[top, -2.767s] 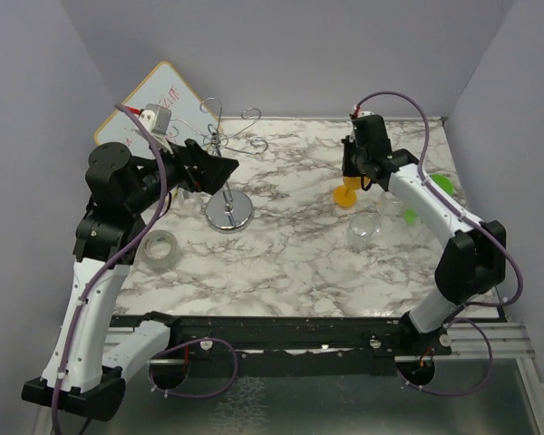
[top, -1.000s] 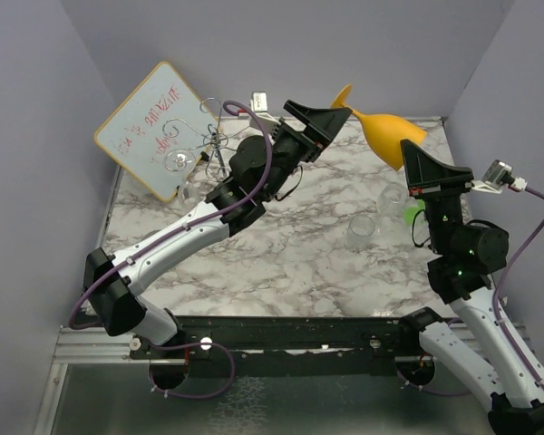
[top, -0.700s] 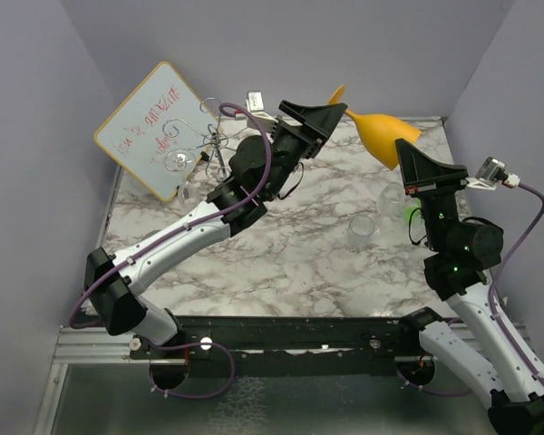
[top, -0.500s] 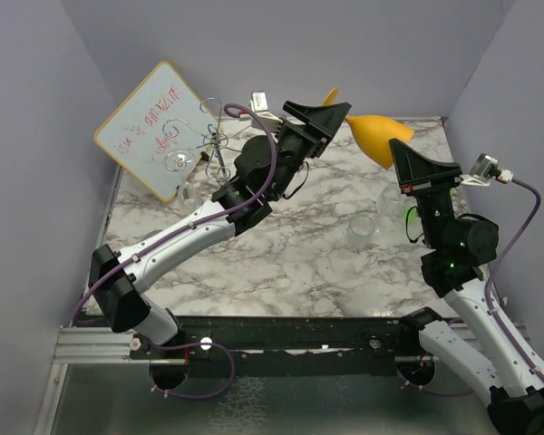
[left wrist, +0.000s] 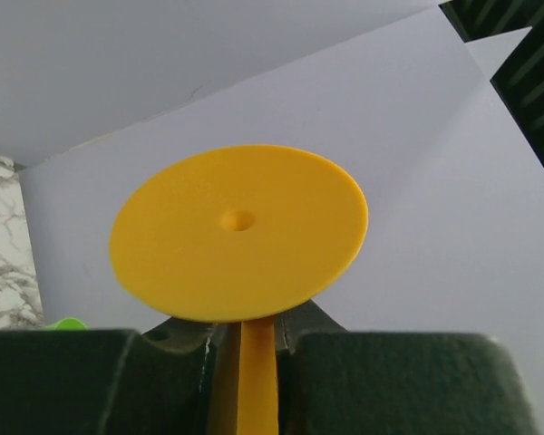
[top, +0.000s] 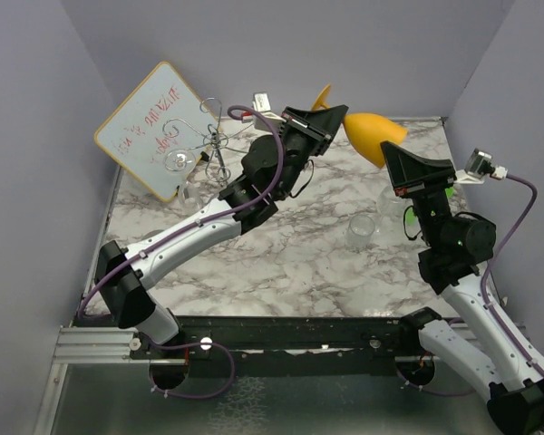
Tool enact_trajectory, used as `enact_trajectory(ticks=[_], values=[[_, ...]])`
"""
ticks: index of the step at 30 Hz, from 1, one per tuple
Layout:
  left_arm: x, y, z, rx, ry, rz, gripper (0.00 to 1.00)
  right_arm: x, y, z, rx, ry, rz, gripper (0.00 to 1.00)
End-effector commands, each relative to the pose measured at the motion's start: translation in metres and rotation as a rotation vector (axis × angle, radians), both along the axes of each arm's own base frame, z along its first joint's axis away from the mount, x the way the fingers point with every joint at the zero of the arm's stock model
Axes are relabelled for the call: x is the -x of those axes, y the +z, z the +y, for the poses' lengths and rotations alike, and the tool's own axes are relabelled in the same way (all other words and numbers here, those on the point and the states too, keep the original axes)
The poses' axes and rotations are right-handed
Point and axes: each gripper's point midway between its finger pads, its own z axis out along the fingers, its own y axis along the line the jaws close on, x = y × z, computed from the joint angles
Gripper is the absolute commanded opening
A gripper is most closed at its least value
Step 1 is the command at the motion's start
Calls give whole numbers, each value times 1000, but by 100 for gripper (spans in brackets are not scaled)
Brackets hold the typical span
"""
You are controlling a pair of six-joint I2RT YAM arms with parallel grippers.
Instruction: Place the wine glass upside down on the wine glass rack
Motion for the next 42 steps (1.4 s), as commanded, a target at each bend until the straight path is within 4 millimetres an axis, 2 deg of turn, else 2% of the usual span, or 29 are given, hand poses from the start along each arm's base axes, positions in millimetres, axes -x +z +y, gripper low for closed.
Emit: enact_trajectory(ticks=[1,4,6,9,10,15,20,26,29,32,35,37,41,42], values=[[2,32,5,48,21,-82,1,9,-8,14,76,59,-16,1],[5,39,1,4,35,-148,0,6,-11,16,99,61,15,1],[7,41,4,-33,64,-191,0,6,-13,16,111,54,18,13],[8,43,11,-85,108,-251,0,8,-17,12,114,39,36,39],[9,45,12,-105,118,-279,0,8,-20,10,113,30,48,44],[21,58,11,-250,131,-451,0,8,-37,1,144,-23,114,48],[38,58,5,-421,106,-643,0,15,-47,-10,177,-79,151,60],[50,56,16,-539,126,-738,0,21,-50,-17,249,-115,223,71],[55,53,15,-635,110,-796,0,26,-43,-16,277,-101,255,75],[56,43,10,-756,86,-858,0,31,-33,-6,327,-42,261,79],[50,29,10,-864,93,-867,0,38,-17,12,380,65,256,79],[42,28,13,-894,128,-854,0,40,-6,22,373,132,266,79],[40,30,6,-917,130,-893,0,38,20,39,317,253,273,76],[40,29,5,-926,130,-903,0,34,21,43,314,273,292,75]])
